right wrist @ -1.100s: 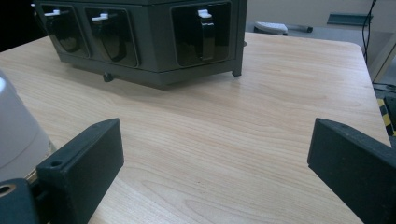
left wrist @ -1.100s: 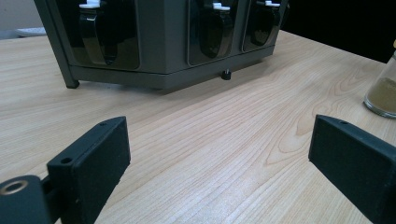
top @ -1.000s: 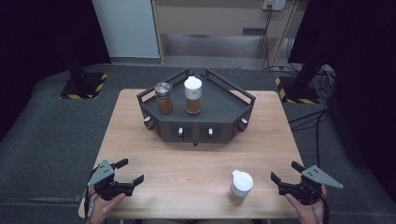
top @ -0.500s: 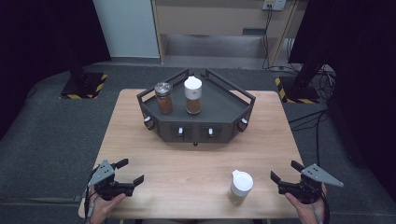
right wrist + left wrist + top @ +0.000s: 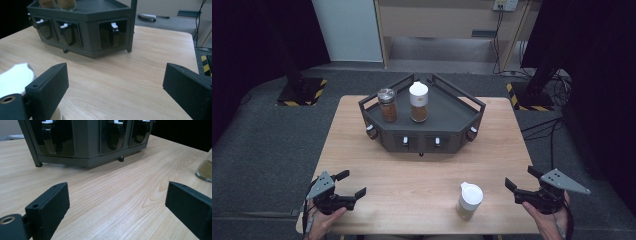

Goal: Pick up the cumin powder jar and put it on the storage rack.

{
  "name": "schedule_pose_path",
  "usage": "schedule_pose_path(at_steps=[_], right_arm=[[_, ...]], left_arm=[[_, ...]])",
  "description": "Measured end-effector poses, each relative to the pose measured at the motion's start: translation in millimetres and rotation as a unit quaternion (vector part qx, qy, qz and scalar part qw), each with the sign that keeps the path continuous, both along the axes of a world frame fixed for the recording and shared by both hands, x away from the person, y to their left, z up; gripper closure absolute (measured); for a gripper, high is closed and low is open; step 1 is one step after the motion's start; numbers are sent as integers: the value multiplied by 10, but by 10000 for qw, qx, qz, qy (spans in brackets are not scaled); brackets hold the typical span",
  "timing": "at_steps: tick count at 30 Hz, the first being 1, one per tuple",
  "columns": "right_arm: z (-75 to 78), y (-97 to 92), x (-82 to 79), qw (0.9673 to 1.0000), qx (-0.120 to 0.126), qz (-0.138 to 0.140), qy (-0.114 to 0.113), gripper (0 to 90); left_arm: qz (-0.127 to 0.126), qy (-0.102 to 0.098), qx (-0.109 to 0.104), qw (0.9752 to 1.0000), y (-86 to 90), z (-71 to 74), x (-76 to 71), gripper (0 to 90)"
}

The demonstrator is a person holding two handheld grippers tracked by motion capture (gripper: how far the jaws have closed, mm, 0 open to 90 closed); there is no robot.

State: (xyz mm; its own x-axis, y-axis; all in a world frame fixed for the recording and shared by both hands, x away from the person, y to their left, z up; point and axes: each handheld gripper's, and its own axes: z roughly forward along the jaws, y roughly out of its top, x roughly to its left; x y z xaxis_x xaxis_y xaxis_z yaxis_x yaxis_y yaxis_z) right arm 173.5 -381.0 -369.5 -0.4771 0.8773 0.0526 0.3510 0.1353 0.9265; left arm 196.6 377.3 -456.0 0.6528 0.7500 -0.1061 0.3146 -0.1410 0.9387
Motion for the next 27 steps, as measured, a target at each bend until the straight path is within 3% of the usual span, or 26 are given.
schedule_pose_path(at_steps=[7,14,27], right_arm=[[192,58,-10,9999,-35,147,-77,73],[312,153,-50,9989,11,465,-95,80],[324,402,-26,9936,25,1120,150,100]], left_arm=[[-6,3,6,10000,-1,1,1,45],[-10,2,9,10000,-4,2,0,45],[-26,-3,26,10000,-8,4,1,45]])
